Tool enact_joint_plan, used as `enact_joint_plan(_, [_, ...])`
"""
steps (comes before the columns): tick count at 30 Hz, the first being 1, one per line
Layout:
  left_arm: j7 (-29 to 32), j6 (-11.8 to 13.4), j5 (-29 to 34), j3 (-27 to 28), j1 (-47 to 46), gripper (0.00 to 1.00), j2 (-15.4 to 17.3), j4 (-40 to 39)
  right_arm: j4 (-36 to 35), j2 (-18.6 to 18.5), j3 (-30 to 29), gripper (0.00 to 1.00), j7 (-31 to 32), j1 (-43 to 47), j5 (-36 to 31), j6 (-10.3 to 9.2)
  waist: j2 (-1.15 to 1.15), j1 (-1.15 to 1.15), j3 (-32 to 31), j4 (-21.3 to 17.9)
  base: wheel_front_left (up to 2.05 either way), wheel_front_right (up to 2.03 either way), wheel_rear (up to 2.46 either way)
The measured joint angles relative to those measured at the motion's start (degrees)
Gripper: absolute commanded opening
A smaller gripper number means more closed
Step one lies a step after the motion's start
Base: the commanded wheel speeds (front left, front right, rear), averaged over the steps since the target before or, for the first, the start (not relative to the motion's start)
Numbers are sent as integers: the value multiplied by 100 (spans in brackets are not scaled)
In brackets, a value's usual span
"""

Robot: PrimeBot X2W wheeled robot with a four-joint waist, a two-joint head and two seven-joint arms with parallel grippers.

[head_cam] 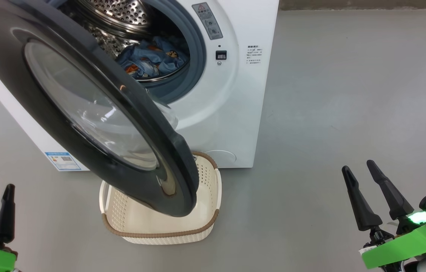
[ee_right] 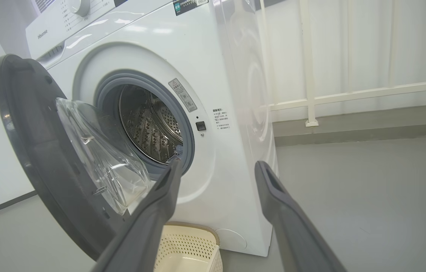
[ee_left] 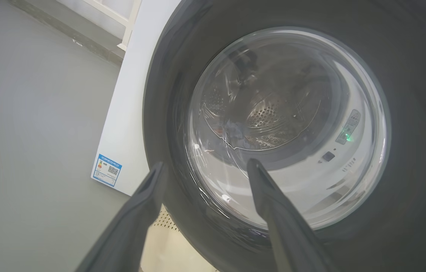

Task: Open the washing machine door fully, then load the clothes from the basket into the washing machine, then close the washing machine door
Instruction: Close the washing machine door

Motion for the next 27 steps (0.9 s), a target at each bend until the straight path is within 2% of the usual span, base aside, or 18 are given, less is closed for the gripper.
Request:
enact_joint_plan(5, [-8,0,230,-30,4,100,-9,24,-1,1,0,100,0,0,0,0,0,0,16,21,0,0,0])
enact_joint_plan(12, [-24,0,762,238,47,100,-156,23,-1,0,-3,100,0,0,0,0,0,0,53,62,0,0,0])
enact_joint_plan(13, [-24,0,1007,343,110,100,-219,23,-1,0,-3,100,0,-1,0,0,0,0,60,75,0,0,0])
enact_joint_plan(18, [-25,-1,1382,531,165,100,-369,18,-1,-2,-3,100,0,-1,0,0,0,0,63,102,0,0,0])
enact_joint_plan(27, [-25,-1,2473,870,330,100,-657,-73,1,-3,7,100,0,-2,0,0,0,0,54,148,0,0,0])
